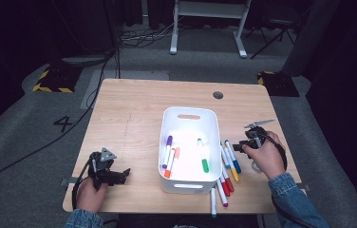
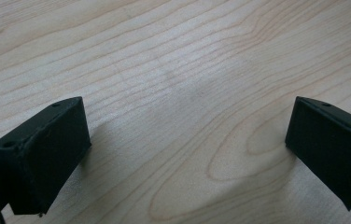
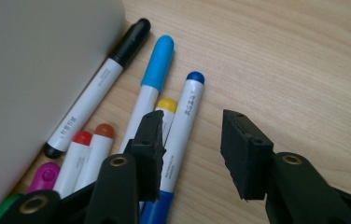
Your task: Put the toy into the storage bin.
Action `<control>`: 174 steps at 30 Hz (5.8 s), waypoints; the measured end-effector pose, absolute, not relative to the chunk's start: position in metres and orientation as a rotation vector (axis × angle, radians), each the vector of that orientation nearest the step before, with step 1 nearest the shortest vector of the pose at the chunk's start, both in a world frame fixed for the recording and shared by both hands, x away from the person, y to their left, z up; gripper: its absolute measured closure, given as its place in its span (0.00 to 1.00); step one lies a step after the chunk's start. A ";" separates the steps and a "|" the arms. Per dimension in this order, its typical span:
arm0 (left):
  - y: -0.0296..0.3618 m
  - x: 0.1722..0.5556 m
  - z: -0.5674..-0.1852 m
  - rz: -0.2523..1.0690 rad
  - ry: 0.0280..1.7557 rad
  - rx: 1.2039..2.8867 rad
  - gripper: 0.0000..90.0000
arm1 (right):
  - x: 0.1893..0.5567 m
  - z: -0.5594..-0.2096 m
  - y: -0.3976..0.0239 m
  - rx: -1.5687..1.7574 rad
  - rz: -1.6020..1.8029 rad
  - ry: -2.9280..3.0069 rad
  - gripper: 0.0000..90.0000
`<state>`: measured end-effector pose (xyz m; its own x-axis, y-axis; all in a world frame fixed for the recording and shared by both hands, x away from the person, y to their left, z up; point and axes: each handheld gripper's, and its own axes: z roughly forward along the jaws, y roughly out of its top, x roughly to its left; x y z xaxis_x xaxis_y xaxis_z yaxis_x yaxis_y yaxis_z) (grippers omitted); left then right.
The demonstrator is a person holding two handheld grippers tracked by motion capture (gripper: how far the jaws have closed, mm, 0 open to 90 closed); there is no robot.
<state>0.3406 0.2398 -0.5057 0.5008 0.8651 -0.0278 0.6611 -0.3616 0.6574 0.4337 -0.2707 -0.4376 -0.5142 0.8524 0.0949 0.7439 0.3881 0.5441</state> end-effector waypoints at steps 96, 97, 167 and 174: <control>0.240 0.341 -0.506 0.431 1.245 2.135 0.00 | 0.366 -0.338 -0.228 1.234 1.218 2.472 0.85; 0.240 0.341 -0.506 0.435 1.245 2.136 0.00 | 0.364 -0.338 -0.225 1.223 1.221 2.480 0.85; 0.239 0.341 -0.505 0.437 1.253 2.135 0.00 | 0.345 -0.353 -0.158 0.996 1.246 2.660 0.85; 0.239 0.341 -0.505 0.436 1.252 2.135 0.00 | 0.344 -0.358 -0.155 0.986 1.194 2.686 0.85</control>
